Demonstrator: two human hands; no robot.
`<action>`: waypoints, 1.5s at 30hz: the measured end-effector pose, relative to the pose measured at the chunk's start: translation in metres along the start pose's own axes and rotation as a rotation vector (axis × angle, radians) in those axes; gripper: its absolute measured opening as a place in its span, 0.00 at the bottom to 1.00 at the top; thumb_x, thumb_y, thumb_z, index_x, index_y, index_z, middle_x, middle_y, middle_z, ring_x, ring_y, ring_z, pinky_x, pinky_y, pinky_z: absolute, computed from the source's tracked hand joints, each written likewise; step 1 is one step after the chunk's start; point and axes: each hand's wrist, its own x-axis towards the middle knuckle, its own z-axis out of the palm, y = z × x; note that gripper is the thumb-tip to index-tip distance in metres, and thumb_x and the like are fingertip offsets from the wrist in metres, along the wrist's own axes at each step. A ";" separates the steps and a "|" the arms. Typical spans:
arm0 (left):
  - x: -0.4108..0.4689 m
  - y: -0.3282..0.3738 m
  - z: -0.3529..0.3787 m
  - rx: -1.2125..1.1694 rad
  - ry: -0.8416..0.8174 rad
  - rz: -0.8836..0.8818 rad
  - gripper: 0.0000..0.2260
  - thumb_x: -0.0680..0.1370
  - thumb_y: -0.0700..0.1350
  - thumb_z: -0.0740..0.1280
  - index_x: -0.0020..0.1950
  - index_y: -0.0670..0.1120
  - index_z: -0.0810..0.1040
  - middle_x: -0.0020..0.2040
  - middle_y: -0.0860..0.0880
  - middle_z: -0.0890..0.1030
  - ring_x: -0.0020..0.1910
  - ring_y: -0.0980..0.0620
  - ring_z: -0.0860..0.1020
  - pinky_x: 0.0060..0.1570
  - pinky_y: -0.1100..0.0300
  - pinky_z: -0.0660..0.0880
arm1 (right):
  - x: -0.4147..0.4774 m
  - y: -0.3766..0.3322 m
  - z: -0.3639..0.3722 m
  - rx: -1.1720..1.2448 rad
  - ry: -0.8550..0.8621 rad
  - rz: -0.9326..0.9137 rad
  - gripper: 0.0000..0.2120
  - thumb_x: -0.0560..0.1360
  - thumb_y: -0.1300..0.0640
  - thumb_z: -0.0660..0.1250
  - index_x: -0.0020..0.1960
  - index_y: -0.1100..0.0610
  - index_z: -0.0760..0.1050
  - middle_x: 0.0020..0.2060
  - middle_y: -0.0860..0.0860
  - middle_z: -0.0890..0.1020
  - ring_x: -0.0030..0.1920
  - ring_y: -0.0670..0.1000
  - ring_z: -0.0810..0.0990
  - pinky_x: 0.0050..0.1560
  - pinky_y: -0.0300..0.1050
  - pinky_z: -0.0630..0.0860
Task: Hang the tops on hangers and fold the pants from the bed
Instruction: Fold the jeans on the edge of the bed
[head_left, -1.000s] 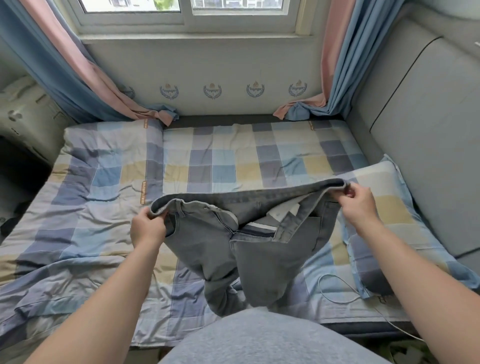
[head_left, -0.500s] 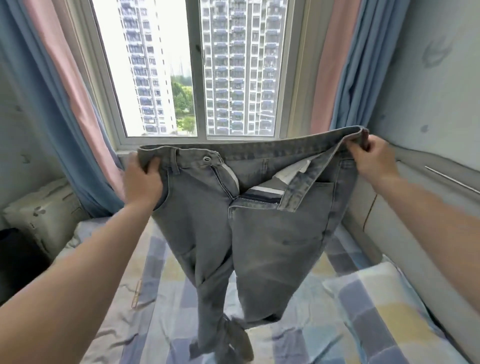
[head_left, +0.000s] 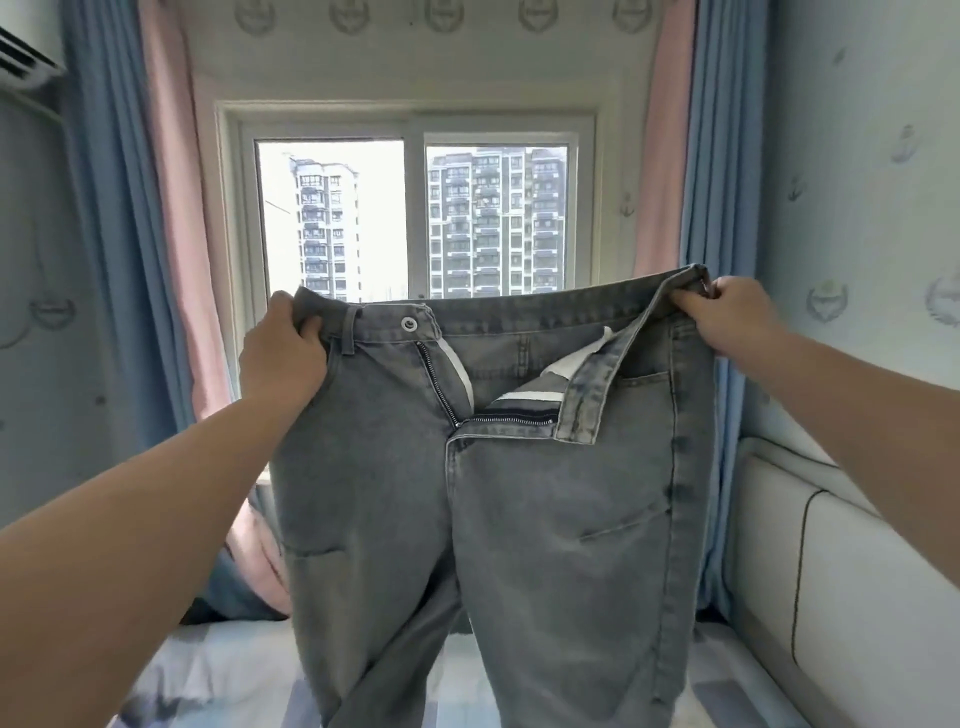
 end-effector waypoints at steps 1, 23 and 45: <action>0.007 0.004 -0.002 0.011 -0.004 -0.006 0.06 0.83 0.47 0.60 0.53 0.46 0.68 0.44 0.47 0.75 0.40 0.45 0.72 0.41 0.51 0.67 | 0.004 -0.008 0.000 0.004 0.002 0.012 0.19 0.75 0.46 0.71 0.38 0.59 0.71 0.35 0.55 0.75 0.34 0.53 0.72 0.32 0.45 0.65; 0.020 0.144 0.001 -0.793 -0.393 -0.568 0.11 0.83 0.40 0.61 0.64 0.41 0.75 0.41 0.45 0.77 0.34 0.51 0.75 0.31 0.59 0.76 | -0.014 -0.137 0.065 0.505 -0.256 0.295 0.15 0.68 0.67 0.78 0.53 0.66 0.78 0.42 0.60 0.83 0.38 0.57 0.83 0.31 0.46 0.81; -0.024 0.150 0.011 -0.841 -0.470 -0.307 0.10 0.78 0.36 0.68 0.57 0.45 0.80 0.52 0.42 0.84 0.51 0.40 0.83 0.54 0.38 0.80 | -0.036 -0.150 0.061 0.270 -0.149 -0.203 0.19 0.74 0.47 0.72 0.59 0.58 0.81 0.55 0.58 0.83 0.55 0.51 0.80 0.52 0.45 0.77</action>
